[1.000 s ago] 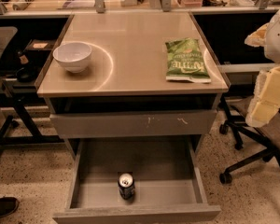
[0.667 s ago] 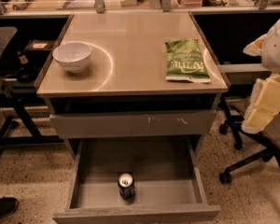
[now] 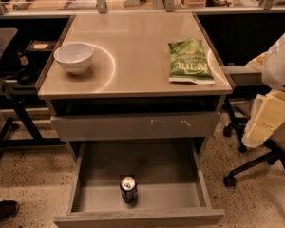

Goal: Pick pepsi can from middle drawer and place on counter

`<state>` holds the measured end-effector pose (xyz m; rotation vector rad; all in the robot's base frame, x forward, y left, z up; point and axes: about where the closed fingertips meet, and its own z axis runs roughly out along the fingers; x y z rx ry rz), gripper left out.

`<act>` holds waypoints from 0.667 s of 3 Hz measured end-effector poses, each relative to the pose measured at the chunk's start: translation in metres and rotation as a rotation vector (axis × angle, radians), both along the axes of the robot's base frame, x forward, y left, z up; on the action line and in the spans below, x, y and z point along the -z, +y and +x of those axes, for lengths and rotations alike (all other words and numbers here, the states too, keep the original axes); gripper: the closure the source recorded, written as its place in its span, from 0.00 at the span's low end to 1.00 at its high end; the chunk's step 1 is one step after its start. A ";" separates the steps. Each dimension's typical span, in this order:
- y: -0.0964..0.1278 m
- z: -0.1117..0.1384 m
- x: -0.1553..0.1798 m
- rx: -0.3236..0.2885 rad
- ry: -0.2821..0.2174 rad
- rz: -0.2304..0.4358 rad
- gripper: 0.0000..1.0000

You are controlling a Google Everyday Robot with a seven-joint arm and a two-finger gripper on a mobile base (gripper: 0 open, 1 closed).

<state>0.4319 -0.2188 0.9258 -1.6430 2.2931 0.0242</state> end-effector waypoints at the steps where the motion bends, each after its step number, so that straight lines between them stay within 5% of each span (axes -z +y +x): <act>1: 0.008 -0.021 0.031 -0.013 0.064 0.030 0.00; 2: 0.027 -0.058 0.094 -0.022 0.183 0.124 0.00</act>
Offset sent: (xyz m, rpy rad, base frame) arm -0.1064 0.0512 -0.1778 0.2574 0.3576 0.0288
